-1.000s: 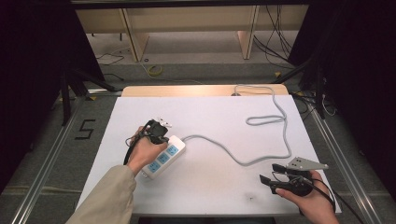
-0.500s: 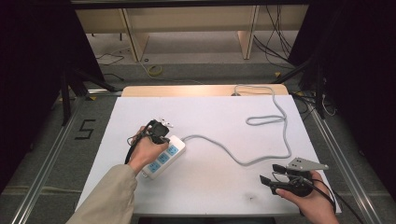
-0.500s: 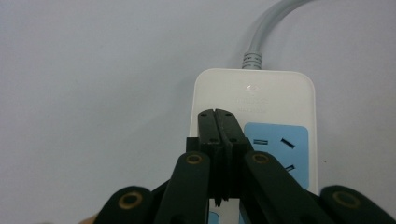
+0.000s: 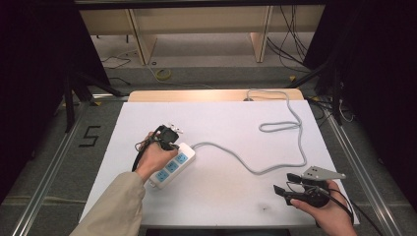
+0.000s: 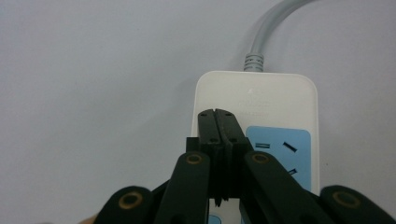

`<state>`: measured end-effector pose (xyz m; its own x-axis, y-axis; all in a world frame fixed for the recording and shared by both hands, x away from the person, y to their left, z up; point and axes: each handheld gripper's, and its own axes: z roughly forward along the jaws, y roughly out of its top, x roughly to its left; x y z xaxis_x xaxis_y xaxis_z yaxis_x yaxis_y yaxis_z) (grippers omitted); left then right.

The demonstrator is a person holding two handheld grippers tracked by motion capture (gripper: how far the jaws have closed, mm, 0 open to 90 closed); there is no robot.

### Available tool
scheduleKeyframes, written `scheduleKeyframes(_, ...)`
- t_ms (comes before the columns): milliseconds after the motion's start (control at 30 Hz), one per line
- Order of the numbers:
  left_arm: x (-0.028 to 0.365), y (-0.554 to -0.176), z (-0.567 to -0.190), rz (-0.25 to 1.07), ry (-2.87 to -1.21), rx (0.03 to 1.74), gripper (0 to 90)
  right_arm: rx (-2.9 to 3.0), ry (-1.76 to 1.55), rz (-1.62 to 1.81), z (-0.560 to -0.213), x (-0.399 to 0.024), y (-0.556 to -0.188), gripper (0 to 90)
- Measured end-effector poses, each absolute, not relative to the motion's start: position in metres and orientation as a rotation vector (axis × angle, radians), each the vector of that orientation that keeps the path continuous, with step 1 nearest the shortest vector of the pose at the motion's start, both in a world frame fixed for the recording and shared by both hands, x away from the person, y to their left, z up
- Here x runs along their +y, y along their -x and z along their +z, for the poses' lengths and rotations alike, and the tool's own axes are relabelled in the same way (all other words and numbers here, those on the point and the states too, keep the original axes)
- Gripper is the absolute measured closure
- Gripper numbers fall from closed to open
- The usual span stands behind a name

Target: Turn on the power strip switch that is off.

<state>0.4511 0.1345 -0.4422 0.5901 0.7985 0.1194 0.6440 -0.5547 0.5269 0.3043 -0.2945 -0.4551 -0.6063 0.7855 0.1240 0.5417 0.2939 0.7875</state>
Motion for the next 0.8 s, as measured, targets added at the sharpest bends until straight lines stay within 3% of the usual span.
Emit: scheduleKeyframes(800,0.1318,-0.4500,-0.4429,0.489,-2.420,1.145,89.8,2.280,-1.206,1.209,-0.4550,-0.2942,-0.3032,30.5)
